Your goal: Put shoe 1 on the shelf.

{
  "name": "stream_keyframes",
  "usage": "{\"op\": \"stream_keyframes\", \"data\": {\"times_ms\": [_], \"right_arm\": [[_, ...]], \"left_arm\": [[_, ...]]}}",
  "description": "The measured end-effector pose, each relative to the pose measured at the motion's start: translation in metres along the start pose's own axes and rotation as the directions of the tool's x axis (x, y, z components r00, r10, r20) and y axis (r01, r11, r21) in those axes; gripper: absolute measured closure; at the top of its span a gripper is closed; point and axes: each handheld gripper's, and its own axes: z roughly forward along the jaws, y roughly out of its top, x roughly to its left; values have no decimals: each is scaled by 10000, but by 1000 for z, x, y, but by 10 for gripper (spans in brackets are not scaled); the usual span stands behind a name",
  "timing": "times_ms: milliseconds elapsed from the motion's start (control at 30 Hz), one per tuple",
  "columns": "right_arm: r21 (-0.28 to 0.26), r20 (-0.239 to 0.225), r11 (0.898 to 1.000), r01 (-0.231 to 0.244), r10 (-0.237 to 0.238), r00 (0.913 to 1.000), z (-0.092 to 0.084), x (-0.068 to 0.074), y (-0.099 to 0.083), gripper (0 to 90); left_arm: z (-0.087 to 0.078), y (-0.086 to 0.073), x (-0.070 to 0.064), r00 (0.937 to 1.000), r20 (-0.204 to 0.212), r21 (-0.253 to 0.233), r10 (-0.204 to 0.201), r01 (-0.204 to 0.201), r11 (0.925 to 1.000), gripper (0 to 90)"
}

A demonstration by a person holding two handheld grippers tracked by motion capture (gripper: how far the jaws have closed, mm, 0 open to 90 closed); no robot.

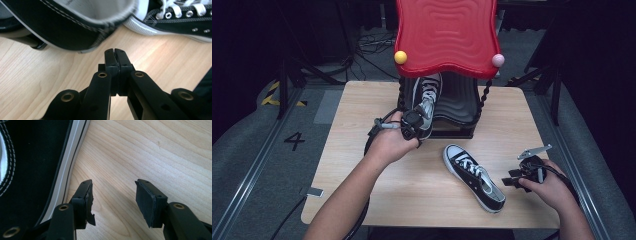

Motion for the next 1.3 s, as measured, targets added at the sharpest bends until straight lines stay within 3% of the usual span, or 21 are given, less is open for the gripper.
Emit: {"op": "stream_keyframes", "data": {"times_ms": [133, 300, 467, 667, 1000, 1067, 1133, 1200, 1300], "right_arm": [[30, 34, 10000, -84, 84, 10000, 0, -1, -4, 484], [15, 89, 10000, -59, 59, 9999, -2, 0, -6, 484], [8, 2, 10000, 34, -34, 10000, -2, 4, -6, 482], [-39, 57, 10000, -23, 23, 10000, -4, 2, -10, 482], [-85, 39, 9999, -103, 104, 9999, -6, 2, -13, 479], [-109, 22, 9998, -144, 145, 9999, -7, 1, -14, 479], [-124, 39, 9998, -184, 184, 9998, -7, 0, -15, 479], [-149, 23, 9998, -166, 166, 9999, -7, -1, -16, 479], [-132, 9, 9996, -233, 233, 9997, -7, 0, -17, 477]], "left_arm": [[2, 1, 1, 9997, 117, -354, -224, 228, 9991, 900], [4, 2, -6, 9994, -323, -755, -90, 66, 9971, 900], [14, 18, -12, 9983, -348, -1260, -463, 416, 9912, 900], [18, 34, -9, 9960, -235, -1711, -860, 808, 9819, 900], [36, 58, -21, 9968, -85, -1842, -791, 762, 9799, 900], [35, 60, -19, 9958, -99, -2064, -906, 867, 9746, 900], [33, 61, -15, 9948, 118, -2035, -1011, 1014, 9738, 900], [30, 63, -13, 9948, -164, -1988, -1004, 951, 9754, 900], [27, 62, -9, 9932, -109, -1970, -1159, 1115, 9740, 900]]}}
